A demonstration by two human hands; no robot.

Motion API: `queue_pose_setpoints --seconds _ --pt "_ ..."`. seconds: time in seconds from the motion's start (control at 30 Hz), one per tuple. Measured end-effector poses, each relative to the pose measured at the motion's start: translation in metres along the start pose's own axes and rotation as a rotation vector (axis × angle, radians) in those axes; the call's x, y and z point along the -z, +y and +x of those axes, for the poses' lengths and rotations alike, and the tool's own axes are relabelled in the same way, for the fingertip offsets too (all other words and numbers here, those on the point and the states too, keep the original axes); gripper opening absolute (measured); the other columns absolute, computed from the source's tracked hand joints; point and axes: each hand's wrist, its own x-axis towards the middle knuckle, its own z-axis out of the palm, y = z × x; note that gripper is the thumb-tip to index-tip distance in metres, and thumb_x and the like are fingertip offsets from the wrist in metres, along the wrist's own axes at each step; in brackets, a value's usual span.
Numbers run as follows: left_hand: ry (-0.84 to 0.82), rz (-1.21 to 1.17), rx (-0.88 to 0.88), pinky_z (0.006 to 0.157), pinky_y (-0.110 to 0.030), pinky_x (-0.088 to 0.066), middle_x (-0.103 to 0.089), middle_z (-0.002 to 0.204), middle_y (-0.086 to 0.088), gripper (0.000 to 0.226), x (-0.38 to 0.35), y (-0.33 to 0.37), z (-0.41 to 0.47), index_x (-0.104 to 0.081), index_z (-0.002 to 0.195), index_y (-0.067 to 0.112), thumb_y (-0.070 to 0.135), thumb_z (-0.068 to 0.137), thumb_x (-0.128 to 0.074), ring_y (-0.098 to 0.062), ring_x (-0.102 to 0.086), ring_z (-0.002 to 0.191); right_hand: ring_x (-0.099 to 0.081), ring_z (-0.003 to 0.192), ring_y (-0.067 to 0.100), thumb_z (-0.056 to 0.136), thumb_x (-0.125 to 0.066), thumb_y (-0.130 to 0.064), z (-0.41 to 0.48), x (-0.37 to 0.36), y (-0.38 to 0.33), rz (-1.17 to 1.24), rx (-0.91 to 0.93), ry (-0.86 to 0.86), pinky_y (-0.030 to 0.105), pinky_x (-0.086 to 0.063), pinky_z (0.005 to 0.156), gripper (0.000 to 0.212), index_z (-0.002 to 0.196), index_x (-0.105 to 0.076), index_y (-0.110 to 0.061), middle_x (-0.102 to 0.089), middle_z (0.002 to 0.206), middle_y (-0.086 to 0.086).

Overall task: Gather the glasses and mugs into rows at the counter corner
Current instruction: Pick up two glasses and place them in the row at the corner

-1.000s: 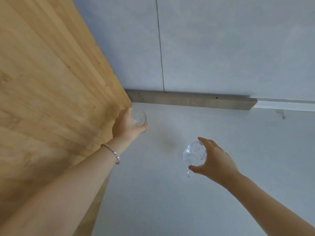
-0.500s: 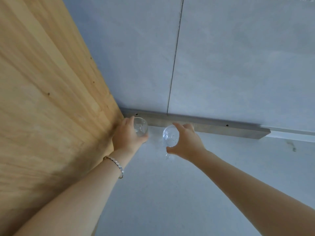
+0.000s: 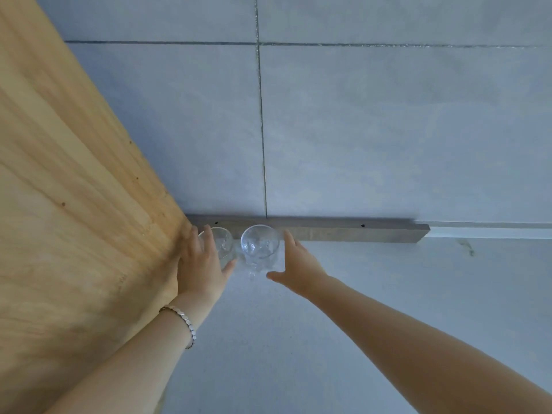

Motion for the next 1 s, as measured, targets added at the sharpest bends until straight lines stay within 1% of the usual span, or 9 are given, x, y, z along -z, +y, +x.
queue_pose_setpoints --seconds 0.1,0.13,0.2,0.3,0.47,0.63,0.83,0.93,1.0 --pt "0.012 0.134 -0.219 0.074 -0.046 -0.056 -0.061 0.114 -0.027 0.061 0.005 0.013 -0.026 -0.062 0.109 0.001 0.015 0.054 -0.085 -0.048 -0.062 0.098 -0.043 0.13 0.023 0.086 -0.064 -0.028 -0.035 0.01 0.034 -0.11 -0.048 -0.155 0.035 -0.038 0.104 0.065 0.142 -0.034 -0.014 -0.047 0.142 0.006" --pt "-0.027 0.157 -0.291 0.068 -0.043 -0.057 -0.065 0.102 -0.021 0.044 0.008 0.022 -0.038 -0.064 0.096 0.004 0.014 0.057 -0.082 -0.044 -0.065 0.089 -0.045 0.128 0.022 0.086 -0.063 -0.027 -0.048 0.014 0.047 -0.15 -0.066 -0.212 0.034 -0.039 0.103 0.057 0.138 -0.041 -0.014 -0.051 0.138 0.006" --pt "-0.168 0.138 -0.352 0.073 -0.036 -0.052 -0.064 0.096 -0.008 0.007 0.013 0.049 -0.064 -0.057 0.083 0.014 0.019 0.08 -0.061 -0.032 -0.063 0.09 -0.046 0.128 0.022 0.087 -0.061 -0.028 -0.076 0.023 0.076 -0.206 -0.118 -0.29 0.034 -0.039 0.103 0.05 0.133 -0.047 -0.014 -0.054 0.134 0.006" --pt "-0.397 0.087 -0.381 0.076 -0.026 -0.039 -0.056 0.094 0.004 0.017 0.003 0.098 -0.092 -0.041 0.074 0.028 0.029 0.091 -0.043 -0.018 -0.053 0.089 -0.045 0.129 0.022 0.088 -0.059 -0.031 -0.121 0.039 0.128 -0.234 -0.218 -0.325 0.036 -0.039 0.104 0.05 0.133 -0.047 -0.014 -0.054 0.135 0.006" --pt "-0.583 0.072 -0.448 0.091 -0.028 -0.045 -0.062 0.117 0.001 0.005 -0.025 0.209 -0.126 -0.047 0.087 0.028 0.033 0.089 -0.049 -0.019 -0.058 0.111 -0.046 0.127 0.02 0.089 -0.057 -0.032 -0.198 0.081 0.232 -0.204 -0.356 -0.253 0.035 -0.039 0.103 0.048 0.133 -0.047 -0.016 -0.059 0.129 0.005" --pt "-0.639 0.081 -0.545 0.095 -0.028 -0.045 -0.06 0.121 0.0 0.008 -0.058 0.339 -0.17 -0.053 0.093 0.028 0.034 0.088 -0.049 -0.019 -0.057 0.113 -0.045 0.128 0.019 0.09 -0.055 -0.03 -0.278 0.142 0.343 -0.105 -0.47 -0.152 0.034 -0.038 0.104 0.046 0.133 -0.047 -0.015 -0.056 0.131 0.006" --pt "-0.656 0.051 -0.574 0.091 -0.028 -0.047 -0.059 0.103 0.005 0.011 -0.101 0.502 -0.232 -0.048 0.077 0.032 0.029 0.087 -0.049 -0.018 -0.06 0.104 -0.046 0.127 0.02 0.092 -0.051 -0.029 -0.367 0.223 0.482 -0.097 -0.503 -0.017 0.033 -0.038 0.101 0.042 0.133 -0.046 -0.018 -0.053 0.134 0.003" --pt "-0.673 0.028 -0.578 0.091 -0.028 -0.048 -0.058 0.098 0.005 0.022 -0.105 0.545 -0.255 -0.044 0.067 0.034 0.028 0.087 -0.048 -0.019 -0.06 0.103 -0.041 0.13 0.021 0.093 -0.048 -0.028 -0.394 0.259 0.518 -0.152 -0.529 0.169 0.033 -0.036 0.103 0.045 0.137 -0.04 -0.02 -0.046 0.139 0.003" --pt "-0.665 0.088 -0.607 0.09 -0.028 -0.046 -0.062 0.106 0.002 0.016 -0.128 0.62 -0.273 -0.046 0.073 0.033 0.028 0.088 -0.047 -0.019 -0.06 0.106 -0.038 0.132 0.022 0.093 -0.049 -0.028 -0.427 0.296 0.586 -0.146 -0.589 0.372 0.034 -0.035 0.104 0.048 0.139 -0.039 -0.018 -0.041 0.142 0.004"
